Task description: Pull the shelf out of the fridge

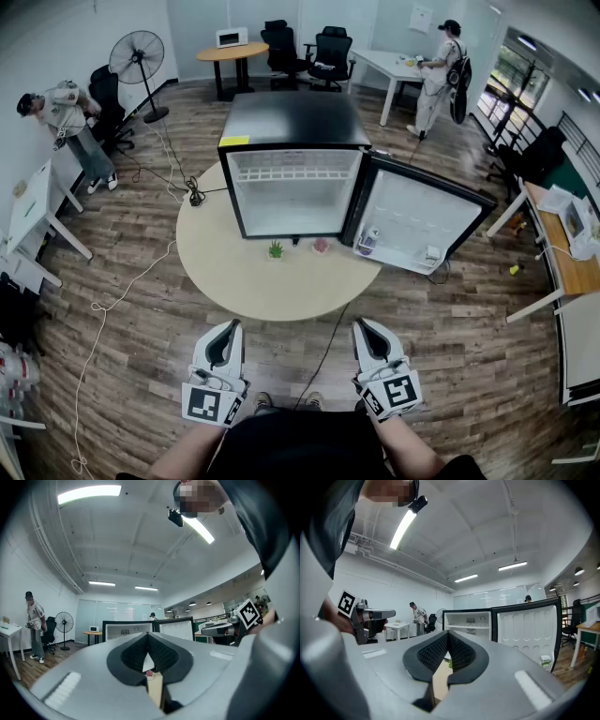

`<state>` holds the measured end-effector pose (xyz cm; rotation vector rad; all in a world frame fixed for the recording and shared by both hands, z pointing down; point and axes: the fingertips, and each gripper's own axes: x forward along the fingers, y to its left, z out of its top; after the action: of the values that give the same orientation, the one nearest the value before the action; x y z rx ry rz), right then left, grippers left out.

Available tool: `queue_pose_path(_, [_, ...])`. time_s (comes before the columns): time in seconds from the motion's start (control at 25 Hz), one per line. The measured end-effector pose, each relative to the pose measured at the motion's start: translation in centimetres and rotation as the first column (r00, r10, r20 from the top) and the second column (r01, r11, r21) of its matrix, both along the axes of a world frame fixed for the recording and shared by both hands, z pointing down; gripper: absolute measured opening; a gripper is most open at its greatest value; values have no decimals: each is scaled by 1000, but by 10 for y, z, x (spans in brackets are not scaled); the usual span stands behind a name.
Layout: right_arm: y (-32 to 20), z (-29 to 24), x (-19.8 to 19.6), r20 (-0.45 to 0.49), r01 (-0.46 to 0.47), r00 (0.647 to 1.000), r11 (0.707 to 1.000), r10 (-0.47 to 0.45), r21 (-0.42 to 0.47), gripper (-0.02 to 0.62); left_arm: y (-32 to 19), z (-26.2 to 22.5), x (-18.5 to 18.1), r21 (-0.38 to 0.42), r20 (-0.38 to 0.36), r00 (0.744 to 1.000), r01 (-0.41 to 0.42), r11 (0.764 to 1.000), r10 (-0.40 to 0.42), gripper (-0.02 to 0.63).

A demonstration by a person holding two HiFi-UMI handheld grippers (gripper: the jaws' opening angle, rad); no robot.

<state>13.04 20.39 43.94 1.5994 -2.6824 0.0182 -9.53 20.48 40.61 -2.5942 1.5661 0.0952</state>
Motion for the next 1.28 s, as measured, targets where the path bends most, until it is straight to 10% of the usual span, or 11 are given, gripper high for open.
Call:
queue_pose_path(0.96, [-21, -2, -3, 108, 84, 991, 996, -85, 16, 9, -14, 4, 19, 8, 16, 999, 30, 1000, -31, -2])
queue_pose_path(1.0, [-25, -5, -3, 111, 96, 989, 995, -98, 29, 67, -14, 4, 22, 11, 19, 999, 34, 999, -34, -2])
queue_pose_path(1.04, [-30, -6, -5, 112, 104, 988, 994, -107, 35, 532, -14, 3, 25, 13, 22, 999, 38, 999, -38, -2])
queue_pose_path(1.28, [-49, -3, -2, 66, 141, 987, 990, -143, 30, 598, -22, 4, 38, 16, 41, 997, 62, 998, -63, -2])
